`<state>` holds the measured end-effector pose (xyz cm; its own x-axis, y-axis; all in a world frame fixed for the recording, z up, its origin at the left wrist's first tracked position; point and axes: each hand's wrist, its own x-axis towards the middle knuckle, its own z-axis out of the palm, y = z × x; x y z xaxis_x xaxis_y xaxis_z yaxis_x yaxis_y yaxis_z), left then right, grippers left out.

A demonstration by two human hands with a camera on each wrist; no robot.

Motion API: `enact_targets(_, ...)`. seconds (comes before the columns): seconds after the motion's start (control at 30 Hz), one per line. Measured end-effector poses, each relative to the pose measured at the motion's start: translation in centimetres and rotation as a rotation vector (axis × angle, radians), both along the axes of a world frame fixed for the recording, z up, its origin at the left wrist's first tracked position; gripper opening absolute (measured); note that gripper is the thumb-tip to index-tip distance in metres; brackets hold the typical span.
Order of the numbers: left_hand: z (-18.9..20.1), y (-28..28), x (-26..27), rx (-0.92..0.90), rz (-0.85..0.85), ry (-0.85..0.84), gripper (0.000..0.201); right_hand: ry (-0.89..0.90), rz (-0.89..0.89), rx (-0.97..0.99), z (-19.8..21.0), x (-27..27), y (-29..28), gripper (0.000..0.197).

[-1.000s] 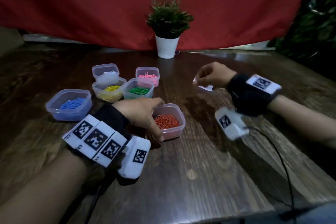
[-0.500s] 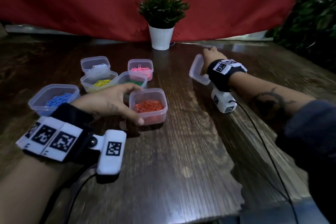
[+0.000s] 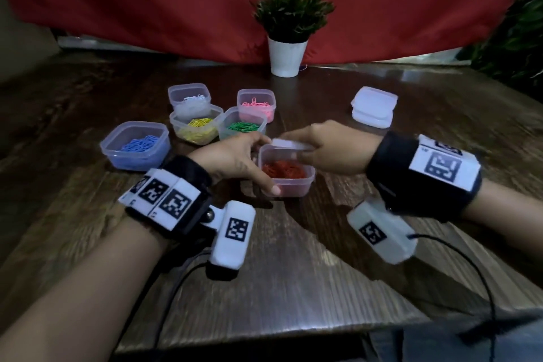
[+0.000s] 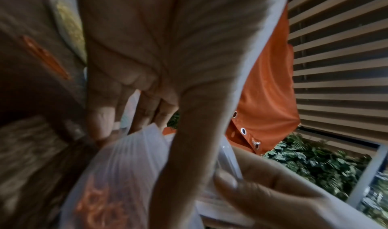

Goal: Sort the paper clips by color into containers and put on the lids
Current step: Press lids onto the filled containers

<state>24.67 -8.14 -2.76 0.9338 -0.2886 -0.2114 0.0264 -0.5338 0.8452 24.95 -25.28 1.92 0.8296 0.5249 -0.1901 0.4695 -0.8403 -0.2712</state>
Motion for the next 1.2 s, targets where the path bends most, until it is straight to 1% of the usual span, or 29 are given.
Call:
enact_targets(0.1,-0.1,-0.1,0.0,-0.093,0.0,0.041,0.071,-0.005,0.031,-0.026,-1.0,-0.1,0.0,0.051)
enact_targets(0.2,-0.4,0.0,0.1,-0.134,-0.011,0.031,0.066,0.066,0.059,-0.074,-2.0,0.0,-0.2,0.065)
enact_targets(0.27,-0.5,0.2,0.2,-0.132,-0.036,0.02,0.065,0.078,0.082,-0.087,-2.4,0.0,0.0,0.07)
enact_targets(0.37,-0.1,0.7,0.1,-0.142,-0.11,0.056,0.066,0.028,0.067,-0.103,-2.5,0.4,0.3,0.079)
enact_targets(0.4,0.0,0.8,0.1,-0.164,-0.139,0.072,0.063,0.023,0.062,-0.115,-2.4,0.5,0.4,0.082)
enact_targets(0.47,0.0,1.1,0.1,-0.188,-0.152,0.095,0.047,0.024,0.07,-0.144,-2.0,0.6,0.4,0.086)
enact_targets(0.5,0.0,1.2,0.3,-0.177,-0.128,0.101,0.04,0.023,0.08,-0.16,-1.9,0.6,0.5,0.087)
enact_targets(0.57,-0.2,1.1,0.4,-0.159,-0.065,0.109,0.035,0.02,0.09,-0.206,-1.9,0.6,0.7,0.087)
enact_targets(0.67,-0.4,0.8,0.7,-0.188,-0.033,0.135,0.033,0.093,0.07,-0.308,-2.7,0.4,1.1,0.085)
enact_targets(0.73,-0.4,0.6,0.7,-0.179,-0.031,0.135,0.034,0.155,0.064,-0.322,-3.0,0.4,1.2,0.082)
enact_targets(0.77,-0.5,0.5,0.8,-0.17,-0.023,0.125,0.036,0.169,0.066,-0.327,-2.9,0.5,1.3,0.081)
enact_targets(0.87,-0.7,0.1,1.0,-0.154,0.027,0.061,0.053,0.193,0.076,-0.35,-2.7,0.8,1.2,0.08)
enact_targets(0.9,-0.7,0.0,1.1,-0.141,0.034,0.045,0.055,0.196,0.079,-0.358,-2.6,0.9,1.2,0.08)
enact_targets(1.0,-0.7,0.2,1.3,-0.137,0.034,0.041,0.05,0.174,0.091,-0.364,-2.8,1.0,1.5,0.083)
enact_targets(1.13,-0.8,0.1,1.0,-0.135,0.028,0.038,0.043,0.103,0.092,-0.286,-3.6,0.6,1.4,0.084)
enact_targets(1.2,-0.8,-0.1,0.9,-0.131,0.032,0.03,0.043,0.092,0.084,-0.261,-3.9,0.6,1.3,0.084)
